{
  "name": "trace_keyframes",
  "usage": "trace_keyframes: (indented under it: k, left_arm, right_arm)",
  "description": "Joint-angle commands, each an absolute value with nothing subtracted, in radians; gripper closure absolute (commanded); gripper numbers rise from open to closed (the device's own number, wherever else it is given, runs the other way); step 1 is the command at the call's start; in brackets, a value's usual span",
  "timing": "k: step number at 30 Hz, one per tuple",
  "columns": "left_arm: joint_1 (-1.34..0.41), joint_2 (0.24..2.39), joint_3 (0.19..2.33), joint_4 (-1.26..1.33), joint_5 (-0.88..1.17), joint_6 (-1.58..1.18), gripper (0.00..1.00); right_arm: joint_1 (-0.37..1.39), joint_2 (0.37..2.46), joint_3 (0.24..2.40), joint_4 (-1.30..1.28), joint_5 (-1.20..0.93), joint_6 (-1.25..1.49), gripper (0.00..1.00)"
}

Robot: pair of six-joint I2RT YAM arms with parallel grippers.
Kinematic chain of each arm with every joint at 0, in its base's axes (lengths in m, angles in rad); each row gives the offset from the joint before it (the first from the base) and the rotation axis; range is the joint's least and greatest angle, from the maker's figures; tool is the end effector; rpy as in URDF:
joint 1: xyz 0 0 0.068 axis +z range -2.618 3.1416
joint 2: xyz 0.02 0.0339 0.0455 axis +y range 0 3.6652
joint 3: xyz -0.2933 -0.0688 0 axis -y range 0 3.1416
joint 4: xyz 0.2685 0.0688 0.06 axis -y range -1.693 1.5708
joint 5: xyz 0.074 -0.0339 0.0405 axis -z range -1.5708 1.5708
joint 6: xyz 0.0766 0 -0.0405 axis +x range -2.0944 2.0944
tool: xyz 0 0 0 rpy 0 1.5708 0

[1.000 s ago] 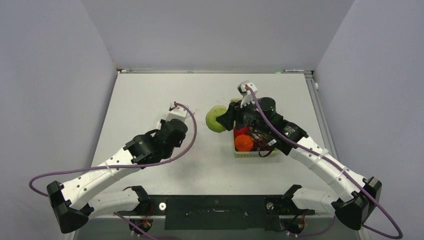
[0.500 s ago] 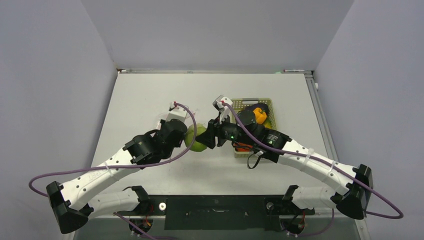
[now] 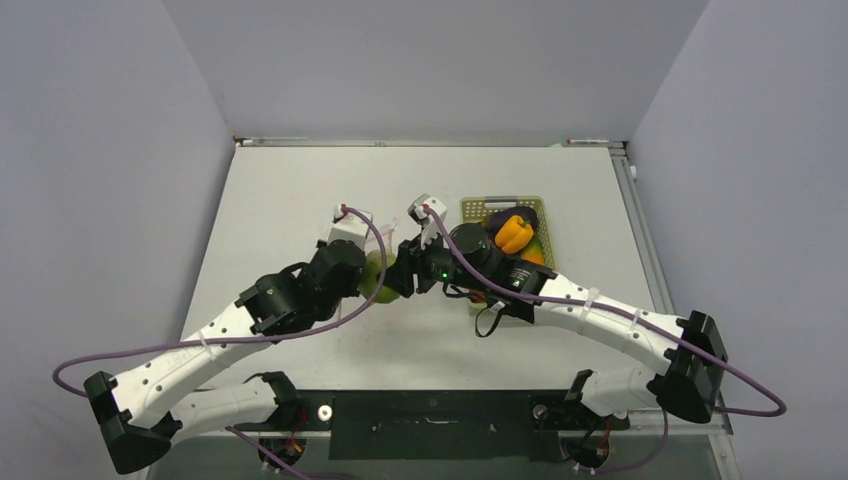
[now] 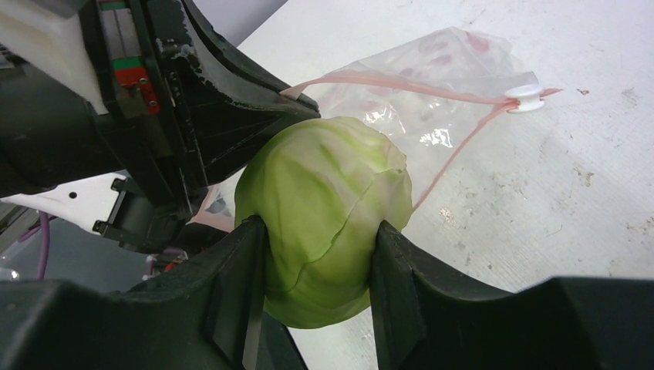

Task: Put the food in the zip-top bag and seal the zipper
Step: Place the fake vegetable in the zipper food storage bag.

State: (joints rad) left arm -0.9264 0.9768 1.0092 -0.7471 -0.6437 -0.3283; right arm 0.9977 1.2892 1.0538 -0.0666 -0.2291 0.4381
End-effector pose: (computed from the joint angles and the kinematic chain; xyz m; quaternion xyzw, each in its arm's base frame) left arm 0.1716 -0.1518 0.3366 0.1288 0.8634 0.0018 0.4877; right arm 0.1781 0.3081 0.3468 -0.2861 0.7503 0.4567 0.3829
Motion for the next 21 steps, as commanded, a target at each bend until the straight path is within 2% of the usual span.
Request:
trace_keyframes:
  k: [1,9,21]
  left_arm:
    - [-0.920,0.952,1.011,-0.687,-0.619,-0.319,1.00]
    - [-0.920,0.931,1.005,-0.671,-0.600,-0.315,1.00]
    - [-0.921,0.900,0.994,-0.647,-0.571,-0.308,1.00]
  right_arm:
    - [1.028,1.324,1.112,0.016,-0.164,0.450,0.69]
    - [1.092,1.392,1.146,-0.080,0.019,0.424,0.69]
    - [1.118,1.465,1.124,0.059,0.098,0.510,0.59]
